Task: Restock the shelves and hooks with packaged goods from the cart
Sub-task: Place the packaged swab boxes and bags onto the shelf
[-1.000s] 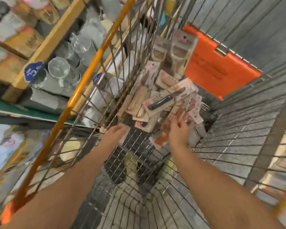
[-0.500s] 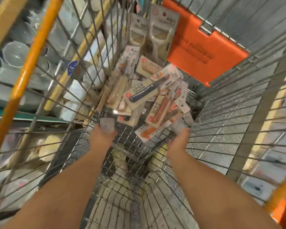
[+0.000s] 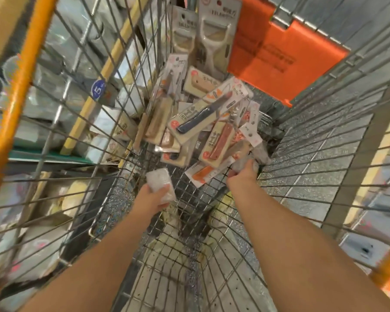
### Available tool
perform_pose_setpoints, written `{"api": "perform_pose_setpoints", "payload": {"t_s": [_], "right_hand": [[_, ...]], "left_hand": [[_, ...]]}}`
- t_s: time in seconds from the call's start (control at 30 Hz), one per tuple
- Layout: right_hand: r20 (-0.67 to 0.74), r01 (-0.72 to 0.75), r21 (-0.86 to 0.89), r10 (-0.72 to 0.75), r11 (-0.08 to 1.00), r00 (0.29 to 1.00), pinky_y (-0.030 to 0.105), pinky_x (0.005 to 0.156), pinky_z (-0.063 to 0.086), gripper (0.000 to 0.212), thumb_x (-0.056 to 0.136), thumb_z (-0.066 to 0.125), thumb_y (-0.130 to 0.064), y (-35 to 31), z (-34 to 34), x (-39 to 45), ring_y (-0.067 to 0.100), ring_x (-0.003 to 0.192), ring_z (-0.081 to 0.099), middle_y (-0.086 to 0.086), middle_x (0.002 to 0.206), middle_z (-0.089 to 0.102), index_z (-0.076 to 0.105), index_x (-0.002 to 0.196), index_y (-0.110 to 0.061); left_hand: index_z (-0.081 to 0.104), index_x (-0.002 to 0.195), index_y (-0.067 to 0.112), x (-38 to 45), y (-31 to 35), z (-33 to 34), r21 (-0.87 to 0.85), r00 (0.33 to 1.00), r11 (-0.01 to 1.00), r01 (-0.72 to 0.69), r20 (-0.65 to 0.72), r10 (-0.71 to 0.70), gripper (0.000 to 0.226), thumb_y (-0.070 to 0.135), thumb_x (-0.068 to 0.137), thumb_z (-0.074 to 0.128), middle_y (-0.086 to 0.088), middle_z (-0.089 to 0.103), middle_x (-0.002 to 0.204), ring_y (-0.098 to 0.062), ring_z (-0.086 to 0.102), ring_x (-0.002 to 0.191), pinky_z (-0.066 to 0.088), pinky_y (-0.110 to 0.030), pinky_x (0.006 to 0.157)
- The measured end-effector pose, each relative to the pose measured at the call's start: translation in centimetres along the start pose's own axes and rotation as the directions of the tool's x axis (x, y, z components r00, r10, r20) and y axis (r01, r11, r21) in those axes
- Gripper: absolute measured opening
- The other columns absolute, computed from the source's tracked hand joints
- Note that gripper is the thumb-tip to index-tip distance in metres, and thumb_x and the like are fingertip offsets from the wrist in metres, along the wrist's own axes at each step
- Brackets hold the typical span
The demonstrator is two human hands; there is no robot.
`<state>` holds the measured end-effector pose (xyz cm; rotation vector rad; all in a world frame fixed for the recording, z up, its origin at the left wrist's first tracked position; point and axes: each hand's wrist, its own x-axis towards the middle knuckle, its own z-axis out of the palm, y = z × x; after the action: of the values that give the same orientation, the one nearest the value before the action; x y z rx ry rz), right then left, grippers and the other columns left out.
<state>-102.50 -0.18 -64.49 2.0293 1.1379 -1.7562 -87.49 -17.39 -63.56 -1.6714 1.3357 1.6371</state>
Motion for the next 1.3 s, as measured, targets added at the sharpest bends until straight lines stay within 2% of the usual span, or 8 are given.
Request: {"api": "perform_pose_setpoints", "payload": {"t_s": [0.1, 0.27, 0.43, 0.67, 0.77, 0.9, 1.17, 1.3], "right_hand": [[0.061, -0.029, 0.025, 0.027, 0.999, 0.998, 0.019, 0.055, 0.035, 0.03, 0.09, 0.067, -0.038, 1.9, -1.9, 0.3, 0.011, 0.071, 0.043, 0.002, 0.093, 0.048, 0.052, 0.103, -0.016], [0.26, -0.098, 0.003, 0.094, 0.995, 0.961, 0.025, 0.065, 0.038, 0.041, 0.094, 0.062, -0.027, 6.3, -5.8, -2.9, 0.016, 0.083, 0.052, 0.006, 0.109, 0.061, 0.052, 0.133, -0.017], [0.511, -0.036, -0.138, 0.102, 0.99, 0.854, 0.038, 0.074, 0.053, 0.025, 0.097, 0.048, -0.01, 9.2, -7.1, -5.9, 0.031, 0.097, 0.062, 0.014, 0.11, 0.065, 0.058, 0.12, -0.016], [0.626, 0.109, -0.339, 0.138, 0.934, 0.767, 0.06, 0.106, 0.039, 0.044, 0.095, 0.055, -0.012, 10.3, -5.6, -5.3, 0.04, 0.122, 0.054, 0.017, 0.131, 0.059, 0.049, 0.137, -0.022], [0.624, 0.175, -0.416, 0.14, 0.892, 0.769, 0.055, 0.105, 0.043, 0.028, 0.1, 0.049, -0.029, 10.3, -4.6, -6.1, 0.033, 0.116, 0.06, 0.012, 0.125, 0.064, 0.055, 0.128, -0.026], [0.598, 0.154, -0.313, 0.069, 0.937, 0.798, 0.05, 0.104, 0.045, 0.066, 0.097, 0.028, -0.065, 8.1, -3.4, -5.7, 0.031, 0.114, 0.063, 0.013, 0.12, 0.068, 0.062, 0.123, -0.015], [0.221, 0.271, -0.29, -0.211, 0.918, 0.952, 0.048, 0.113, 0.033, 0.081, 0.092, 0.021, -0.073, 0.9, -2.1, 0.4, 0.031, 0.123, 0.053, 0.017, 0.124, 0.061, 0.053, 0.136, -0.013], [0.193, 0.258, -0.575, -0.177, 0.776, 0.965, 0.038, 0.089, 0.047, 0.086, 0.092, 0.015, -0.075, 2.4, -4.2, -0.8, 0.025, 0.08, 0.063, 0.012, 0.081, 0.069, 0.067, 0.076, -0.008]], "left_hand": [[0.047, 0.129, 0.018, -1.3, -0.3, 0.1, 0.121, 0.998, 0.992, -0.041, 0.055, 0.034, 0.036, 0.027, 0.096, 0.06, -0.001, 0.058, 0.099, -0.017, 0.06, 0.08, 0.056, -0.036, 0.071], [0.041, 0.136, 0.034, -3.2, 0.4, -0.6, 0.225, 0.986, 0.964, -0.141, 0.123, 0.116, 0.035, 0.035, 0.101, 0.048, 0.005, 0.06, 0.103, -0.02, 0.064, 0.089, 0.06, -0.04, 0.076], [0.036, 0.141, 0.031, -4.2, 1.5, -0.2, 0.259, 0.97, 0.945, -0.201, 0.185, 0.156, 0.038, 0.034, 0.104, 0.04, 0.004, 0.059, 0.103, -0.016, 0.06, 0.084, 0.054, -0.038, 0.074], [0.037, 0.138, 0.033, -4.4, 1.4, 0.0, 0.123, 0.959, 0.979, -0.166, 0.252, 0.131, 0.039, 0.049, 0.103, 0.029, -0.005, 0.06, 0.114, -0.021, 0.06, 0.09, 0.048, -0.035, 0.071], [0.036, 0.135, 0.035, -4.0, 1.4, 0.2, 0.044, 0.949, 0.992, -0.122, 0.299, 0.104, 0.035, 0.043, 0.101, 0.042, -0.001, 0.059, 0.115, -0.016, 0.061, 0.091, 0.05, -0.03, 0.066], [0.039, 0.13, 0.031, -3.6, 2.2, 1.4, -0.042, 0.949, 0.993, -0.114, 0.29, 0.121, 0.037, 0.028, 0.097, 0.056, 0.003, 0.061, 0.105, -0.013, 0.062, 0.084, 0.05, -0.029, 0.064], [0.038, 0.141, 0.028, -1.8, 2.7, 3.7, -0.015, 0.95, 0.999, -0.039, 0.311, 0.042, 0.051, 0.033, 0.095, 0.059, -0.005, 0.06, 0.122, -0.02, 0.063, 0.097, 0.049, -0.027, 0.061], [0.04, 0.136, 0.03, -1.5, 2.0, 4.6, -0.003, 0.944, 0.999, -0.042, 0.329, 0.04, 0.044, 0.032, 0.096, 0.058, -0.005, 0.06, 0.121, -0.02, 0.063, 0.097, 0.049, -0.029, 0.065]]}}
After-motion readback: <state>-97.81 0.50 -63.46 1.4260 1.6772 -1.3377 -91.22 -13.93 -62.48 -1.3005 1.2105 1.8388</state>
